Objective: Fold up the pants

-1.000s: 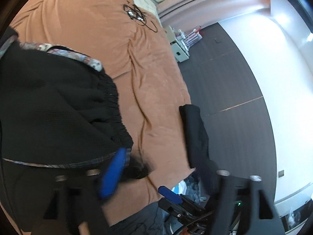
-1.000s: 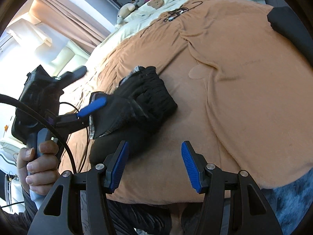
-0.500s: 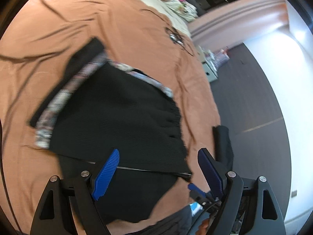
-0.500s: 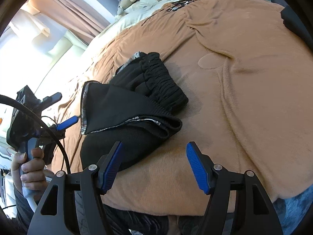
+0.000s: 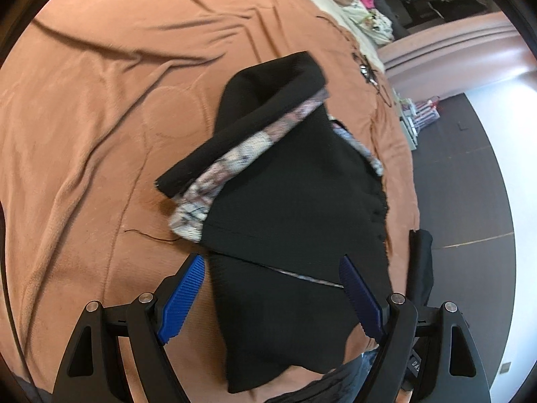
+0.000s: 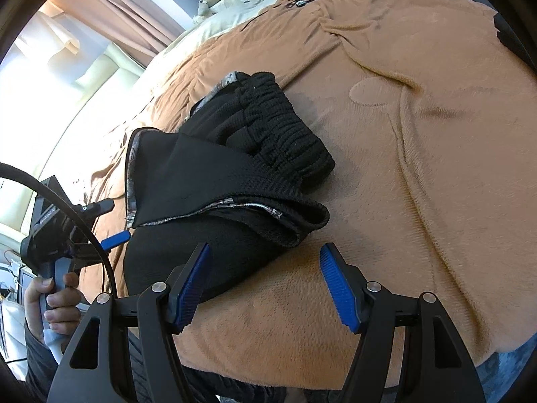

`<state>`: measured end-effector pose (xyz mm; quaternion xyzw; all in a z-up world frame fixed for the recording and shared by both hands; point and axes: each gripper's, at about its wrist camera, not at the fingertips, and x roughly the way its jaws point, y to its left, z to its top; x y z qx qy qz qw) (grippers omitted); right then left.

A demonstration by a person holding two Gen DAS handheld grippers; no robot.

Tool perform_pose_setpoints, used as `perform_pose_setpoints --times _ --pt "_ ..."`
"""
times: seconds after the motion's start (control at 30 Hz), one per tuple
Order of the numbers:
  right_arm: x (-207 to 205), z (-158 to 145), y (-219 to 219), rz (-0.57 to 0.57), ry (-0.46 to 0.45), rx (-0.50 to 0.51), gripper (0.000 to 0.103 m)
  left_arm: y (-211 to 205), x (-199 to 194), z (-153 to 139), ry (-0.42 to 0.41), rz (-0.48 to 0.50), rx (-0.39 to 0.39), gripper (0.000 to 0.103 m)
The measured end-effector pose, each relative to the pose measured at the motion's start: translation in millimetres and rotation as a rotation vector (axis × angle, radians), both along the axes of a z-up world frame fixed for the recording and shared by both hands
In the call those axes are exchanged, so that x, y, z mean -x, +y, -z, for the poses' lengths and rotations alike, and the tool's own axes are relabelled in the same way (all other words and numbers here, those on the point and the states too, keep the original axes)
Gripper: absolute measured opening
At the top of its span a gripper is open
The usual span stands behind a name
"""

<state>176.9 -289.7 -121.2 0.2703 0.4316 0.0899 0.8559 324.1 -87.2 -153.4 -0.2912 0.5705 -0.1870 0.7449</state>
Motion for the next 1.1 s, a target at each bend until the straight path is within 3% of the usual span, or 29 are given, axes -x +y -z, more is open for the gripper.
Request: perform_pose_setpoints --times 0.33,0.47,0.63,0.77,0.97,1.1 --pt "-7.5 2.3 7.0 0.006 0.014 0.035 0.065 3.6 -22.2 31.1 0.000 -0.063 0.006 0.083" --pt "-4.5 1.3 4.3 0.028 -0.003 0.054 0.065 9.1 -28.6 24.3 -0.040 -0.110 -0.015 0.081" --pt "3.3 -1.2 -3.6 0.044 -0.040 0.064 0.064 14.5 -31.1 6.9 -0.093 -0.118 -0.032 0.060" --pt "7.5 -4.4 -3.6 0.027 -0.074 0.069 0.053 10.7 -31.3 -6.3 -0.122 -0.071 -0.009 0.038" --pt "8.4 -5.7 -0.7 0.006 -0.090 0.109 0.018 -3.9 -35.1 -28.6 -0.175 -0.005 -0.045 0.020" --pt "11.3 -8.6 -7.7 0.021 -0.098 0.086 0.010 -13.4 -39.5 -47.5 -0.213 0.037 -0.032 0.016"
